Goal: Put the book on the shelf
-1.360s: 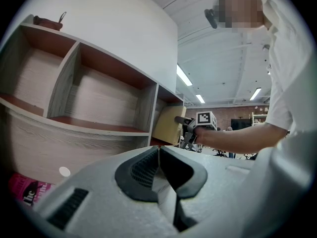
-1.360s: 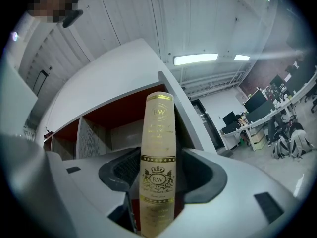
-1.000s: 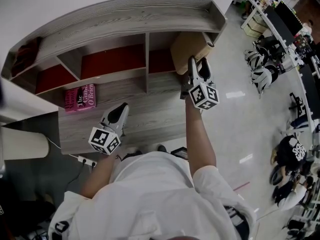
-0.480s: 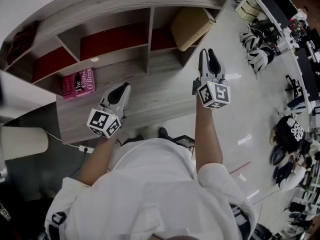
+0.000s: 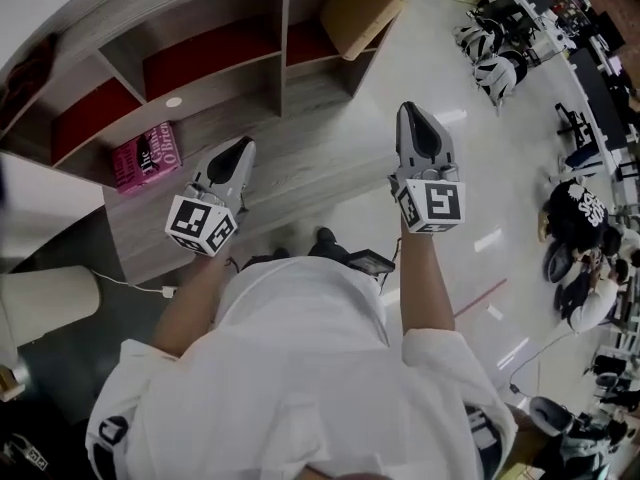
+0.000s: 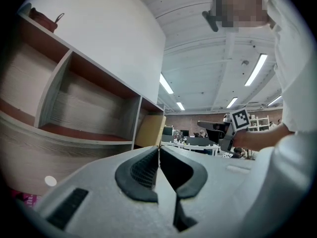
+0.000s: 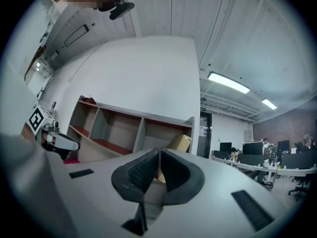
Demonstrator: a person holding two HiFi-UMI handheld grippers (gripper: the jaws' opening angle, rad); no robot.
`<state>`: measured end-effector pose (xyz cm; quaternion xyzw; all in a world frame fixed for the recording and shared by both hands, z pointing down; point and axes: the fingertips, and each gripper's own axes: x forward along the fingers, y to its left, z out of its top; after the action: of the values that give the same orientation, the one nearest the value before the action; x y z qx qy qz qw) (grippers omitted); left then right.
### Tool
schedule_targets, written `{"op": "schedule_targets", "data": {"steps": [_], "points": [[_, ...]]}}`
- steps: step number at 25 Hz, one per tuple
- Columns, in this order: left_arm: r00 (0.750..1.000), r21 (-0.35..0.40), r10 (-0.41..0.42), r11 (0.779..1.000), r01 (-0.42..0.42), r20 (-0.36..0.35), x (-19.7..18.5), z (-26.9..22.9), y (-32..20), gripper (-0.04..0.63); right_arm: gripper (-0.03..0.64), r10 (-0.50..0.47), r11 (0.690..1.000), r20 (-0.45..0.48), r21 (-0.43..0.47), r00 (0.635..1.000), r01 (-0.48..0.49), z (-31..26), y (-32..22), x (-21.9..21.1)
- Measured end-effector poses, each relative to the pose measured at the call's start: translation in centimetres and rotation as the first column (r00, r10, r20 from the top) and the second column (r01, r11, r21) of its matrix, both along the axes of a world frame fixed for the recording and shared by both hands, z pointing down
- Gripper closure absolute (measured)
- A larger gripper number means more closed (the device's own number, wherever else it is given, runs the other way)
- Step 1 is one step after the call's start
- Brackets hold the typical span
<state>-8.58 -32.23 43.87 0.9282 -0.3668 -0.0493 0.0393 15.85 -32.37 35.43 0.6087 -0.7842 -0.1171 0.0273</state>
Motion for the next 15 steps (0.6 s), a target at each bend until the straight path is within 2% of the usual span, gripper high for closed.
{"op": "schedule_targets", "data": {"steps": [4, 11, 15], "points": [[1.0, 0.018, 0.024, 1.0, -0.025, 0.011, 0.3, 0.2, 0.6, 0.571, 0.595, 0.003, 1.0, 0.01, -0.028, 1.0, -0.003, 1.3, 3.4, -0.4], [0.998, -0.009, 0.054, 0.999, -0.054, 0.035, 0.8, 2.0, 1.8, 0.571, 0.6, 0.043, 0.992, 0.077, -0.12, 0.996, -0.034, 5.9, 8.4, -0.5], [0.997, -0.006, 0.05, 0.999, -0.05, 0.051, 0.8, 2.8, 2.2, 0.571, 0.601, 0.071, 0.988, 0.096, -0.142, 0.993, -0.057, 8.1, 9.9, -0.4]]}}
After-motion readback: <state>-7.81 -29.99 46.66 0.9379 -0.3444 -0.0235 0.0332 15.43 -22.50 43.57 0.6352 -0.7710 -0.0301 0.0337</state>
